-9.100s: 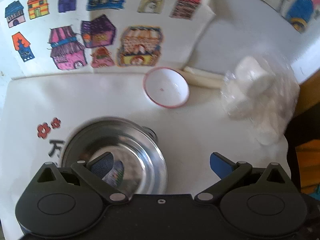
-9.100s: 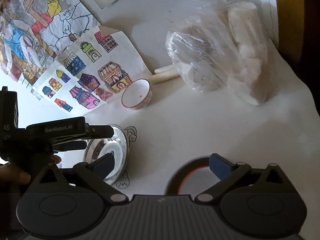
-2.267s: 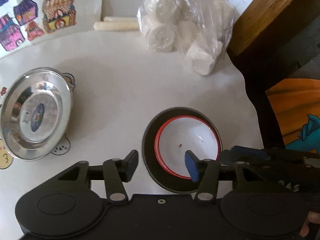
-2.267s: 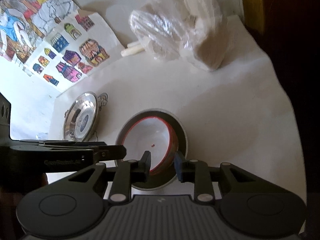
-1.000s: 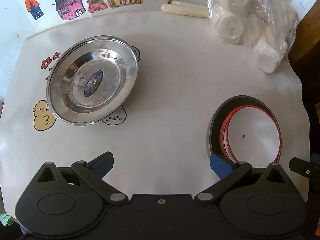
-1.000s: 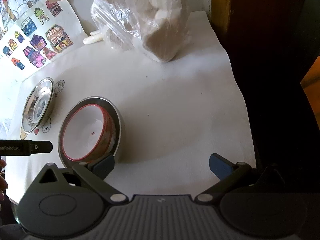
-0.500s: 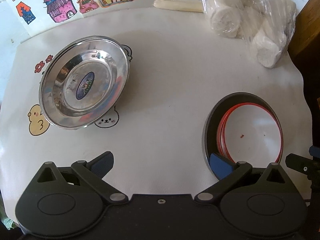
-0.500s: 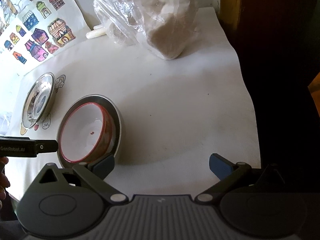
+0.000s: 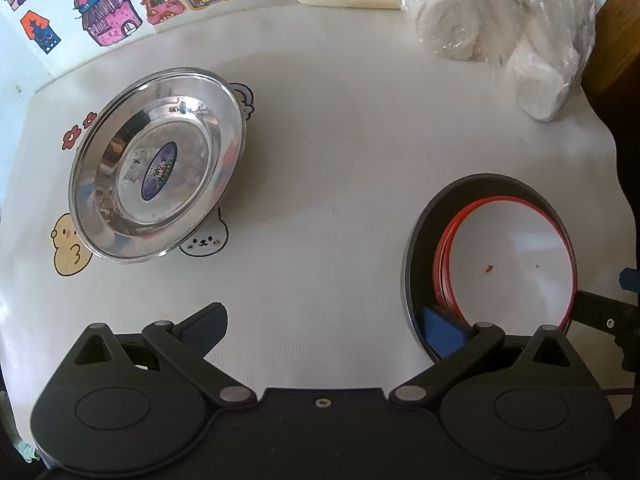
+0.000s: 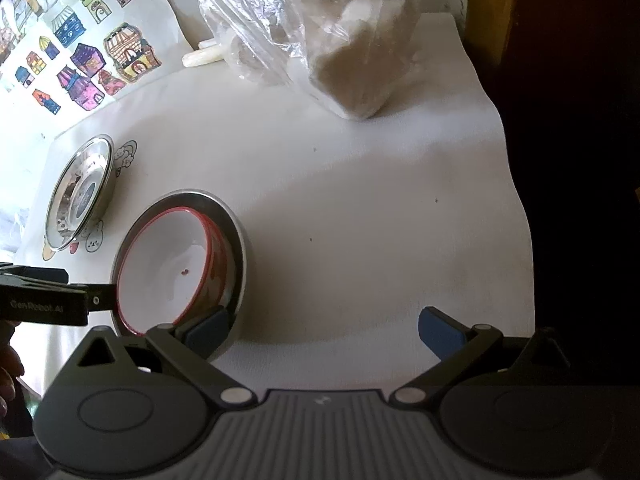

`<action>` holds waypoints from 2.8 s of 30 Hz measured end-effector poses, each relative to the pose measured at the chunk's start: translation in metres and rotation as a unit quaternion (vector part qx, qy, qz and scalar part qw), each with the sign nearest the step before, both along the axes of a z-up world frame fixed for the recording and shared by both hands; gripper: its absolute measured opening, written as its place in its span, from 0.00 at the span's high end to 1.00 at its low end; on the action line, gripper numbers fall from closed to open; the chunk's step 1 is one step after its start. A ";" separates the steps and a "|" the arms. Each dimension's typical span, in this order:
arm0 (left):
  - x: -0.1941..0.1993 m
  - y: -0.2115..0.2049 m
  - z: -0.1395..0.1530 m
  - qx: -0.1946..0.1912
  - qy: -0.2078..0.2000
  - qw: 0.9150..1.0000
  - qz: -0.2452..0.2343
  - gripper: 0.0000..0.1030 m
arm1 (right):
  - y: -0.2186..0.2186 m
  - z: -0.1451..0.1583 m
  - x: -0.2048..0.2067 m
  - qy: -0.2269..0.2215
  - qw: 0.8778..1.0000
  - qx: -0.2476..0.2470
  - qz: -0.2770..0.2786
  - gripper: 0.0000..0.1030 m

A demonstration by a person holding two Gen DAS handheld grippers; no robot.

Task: Organize plates and bowls
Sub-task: 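Move both tools to the rim of the steel bowl holding the white bowls, then close both grippers on the steel bowl rim, then lift the nested bowls with both grippers and carry them over the steel plate stack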

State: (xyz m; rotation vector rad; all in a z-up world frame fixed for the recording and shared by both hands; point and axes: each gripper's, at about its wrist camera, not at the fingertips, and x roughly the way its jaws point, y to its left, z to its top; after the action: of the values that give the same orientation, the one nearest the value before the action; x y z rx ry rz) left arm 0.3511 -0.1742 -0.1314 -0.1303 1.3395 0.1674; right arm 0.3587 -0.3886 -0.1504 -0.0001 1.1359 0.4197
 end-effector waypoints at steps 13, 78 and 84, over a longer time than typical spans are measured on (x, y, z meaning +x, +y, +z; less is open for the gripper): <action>0.007 -0.010 -0.010 0.010 0.012 1.000 -0.018 0.01 | 0.020 -0.002 0.006 -0.022 0.998 -0.040 0.040 0.00; -0.002 0.003 -0.005 -0.144 -0.034 0.987 -0.063 0.86 | 0.047 0.005 -0.007 0.028 0.998 0.057 0.022 0.85; -0.007 0.020 0.003 -0.145 -0.047 0.987 -0.061 0.86 | 0.060 0.015 -0.010 0.017 0.998 0.057 0.031 0.85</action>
State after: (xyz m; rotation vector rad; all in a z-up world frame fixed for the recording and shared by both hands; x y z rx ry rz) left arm 0.3438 -0.1547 -0.1279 -0.2972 1.2675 -0.1361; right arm 0.3490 -0.3283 -0.1359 0.0721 1.1455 0.5401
